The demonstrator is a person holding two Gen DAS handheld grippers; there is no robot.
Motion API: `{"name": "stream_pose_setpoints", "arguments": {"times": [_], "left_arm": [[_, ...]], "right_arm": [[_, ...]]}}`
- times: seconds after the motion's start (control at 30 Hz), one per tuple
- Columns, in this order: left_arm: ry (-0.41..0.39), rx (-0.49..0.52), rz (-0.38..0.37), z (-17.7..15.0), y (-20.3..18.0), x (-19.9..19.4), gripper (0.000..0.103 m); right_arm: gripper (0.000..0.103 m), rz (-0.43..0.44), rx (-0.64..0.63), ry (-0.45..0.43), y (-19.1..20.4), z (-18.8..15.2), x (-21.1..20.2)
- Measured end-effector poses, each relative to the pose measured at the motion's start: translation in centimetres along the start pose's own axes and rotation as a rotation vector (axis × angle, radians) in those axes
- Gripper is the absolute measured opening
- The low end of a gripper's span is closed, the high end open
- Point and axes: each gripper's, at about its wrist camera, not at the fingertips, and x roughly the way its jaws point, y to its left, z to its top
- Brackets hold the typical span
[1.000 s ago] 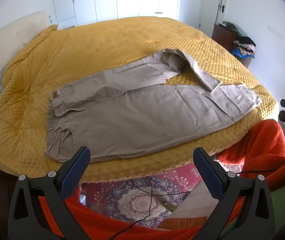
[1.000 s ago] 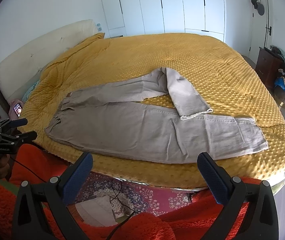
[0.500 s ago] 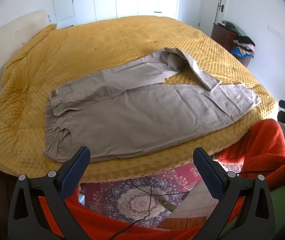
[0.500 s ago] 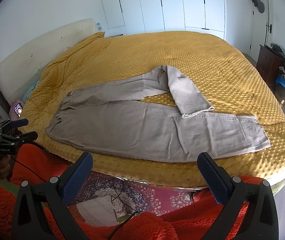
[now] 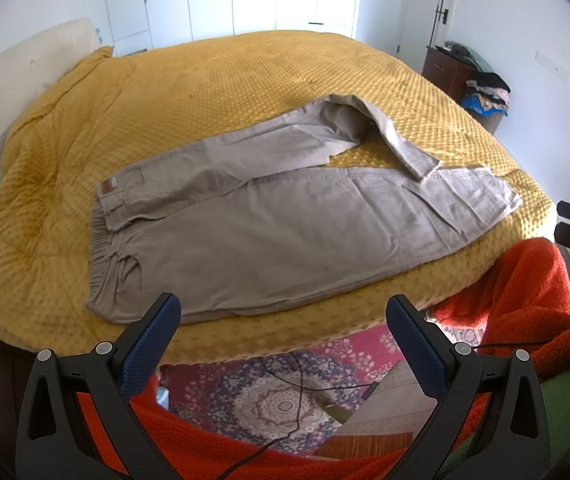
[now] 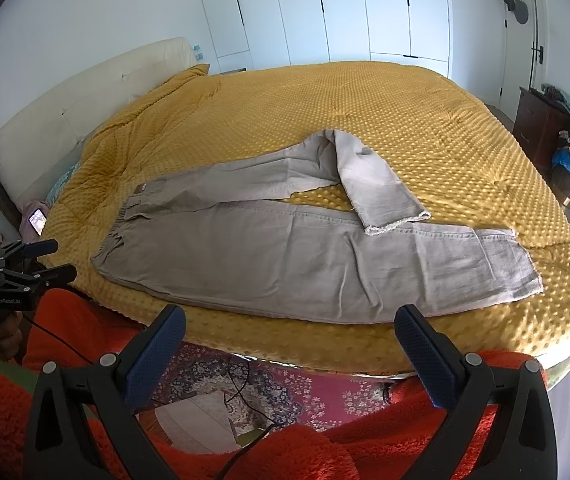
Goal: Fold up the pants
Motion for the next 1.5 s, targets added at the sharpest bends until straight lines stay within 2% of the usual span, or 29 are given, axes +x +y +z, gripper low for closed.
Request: {"name": "stream_pose_setpoints", "arguments": {"times": [1.5], "left_arm": [[0.001, -0.002, -0.002, 0.02, -0.01, -0.05, 0.102]], "right_arm": [[0.103, 0.017, -0.016, -0.006, 0.33, -0.16, 0.22]]}}
